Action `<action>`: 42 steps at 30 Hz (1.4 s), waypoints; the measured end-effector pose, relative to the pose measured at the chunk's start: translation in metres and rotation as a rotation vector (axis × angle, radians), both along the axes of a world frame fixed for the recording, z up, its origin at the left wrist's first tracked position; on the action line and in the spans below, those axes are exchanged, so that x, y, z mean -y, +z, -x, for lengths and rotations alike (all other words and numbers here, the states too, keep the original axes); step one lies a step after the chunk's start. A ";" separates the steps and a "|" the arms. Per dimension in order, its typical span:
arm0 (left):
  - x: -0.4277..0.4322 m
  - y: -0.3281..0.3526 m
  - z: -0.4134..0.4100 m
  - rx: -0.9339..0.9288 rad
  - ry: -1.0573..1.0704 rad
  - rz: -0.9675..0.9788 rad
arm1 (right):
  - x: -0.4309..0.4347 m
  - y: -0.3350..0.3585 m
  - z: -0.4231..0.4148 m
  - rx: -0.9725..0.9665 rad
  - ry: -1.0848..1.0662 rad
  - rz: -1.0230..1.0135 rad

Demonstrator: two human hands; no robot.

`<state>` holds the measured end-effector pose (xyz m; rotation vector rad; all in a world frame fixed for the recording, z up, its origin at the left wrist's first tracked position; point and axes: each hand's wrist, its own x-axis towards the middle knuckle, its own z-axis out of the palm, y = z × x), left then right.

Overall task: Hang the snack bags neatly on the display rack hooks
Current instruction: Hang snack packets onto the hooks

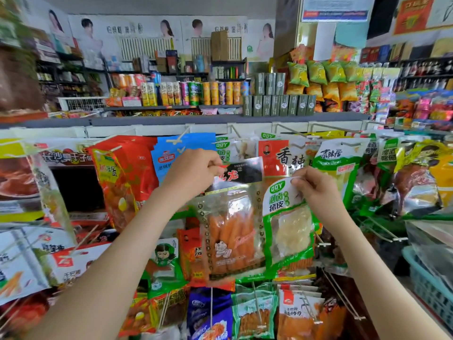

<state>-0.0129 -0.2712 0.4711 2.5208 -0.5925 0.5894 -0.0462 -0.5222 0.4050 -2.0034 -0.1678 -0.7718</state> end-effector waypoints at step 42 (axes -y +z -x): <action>-0.004 -0.040 -0.020 0.325 0.054 -0.035 | -0.079 0.052 -0.067 0.064 0.101 -0.136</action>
